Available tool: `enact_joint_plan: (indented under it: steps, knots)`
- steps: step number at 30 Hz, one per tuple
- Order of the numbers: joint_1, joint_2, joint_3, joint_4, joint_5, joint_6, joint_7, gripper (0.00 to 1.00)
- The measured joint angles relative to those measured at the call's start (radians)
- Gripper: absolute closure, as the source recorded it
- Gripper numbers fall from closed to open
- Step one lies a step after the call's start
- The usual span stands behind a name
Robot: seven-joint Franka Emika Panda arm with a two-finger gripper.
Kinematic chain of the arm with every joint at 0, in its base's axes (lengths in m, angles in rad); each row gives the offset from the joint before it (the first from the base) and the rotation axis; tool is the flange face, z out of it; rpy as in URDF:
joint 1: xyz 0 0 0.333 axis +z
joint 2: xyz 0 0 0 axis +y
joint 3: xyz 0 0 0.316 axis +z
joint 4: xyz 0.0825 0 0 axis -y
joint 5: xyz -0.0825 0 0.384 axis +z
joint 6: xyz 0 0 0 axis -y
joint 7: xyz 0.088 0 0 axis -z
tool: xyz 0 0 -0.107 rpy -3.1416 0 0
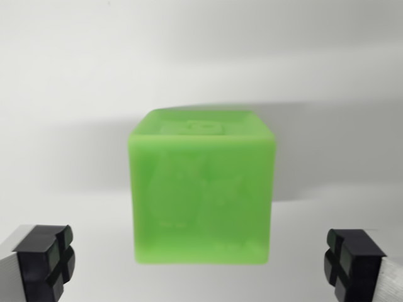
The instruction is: Stack cube
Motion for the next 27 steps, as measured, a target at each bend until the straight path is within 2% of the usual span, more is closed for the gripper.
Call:
enact_joint_plan:
  steps: [5, 10, 18, 19, 27]
  knots:
    - [-0.011, 0.080, 0.014, 0.015, 0.013, 0.063, -0.011, 0.00]
    - [-0.023, 0.131, 0.027, 0.028, 0.015, 0.104, -0.013, 0.00]
    - [-0.033, 0.178, 0.036, 0.040, 0.015, 0.138, -0.013, 0.00]
    - [-0.034, 0.179, 0.036, 0.041, 0.015, 0.140, -0.013, 1.00]
    - [-0.034, 0.180, 0.037, 0.042, 0.015, 0.141, -0.013, 1.00]
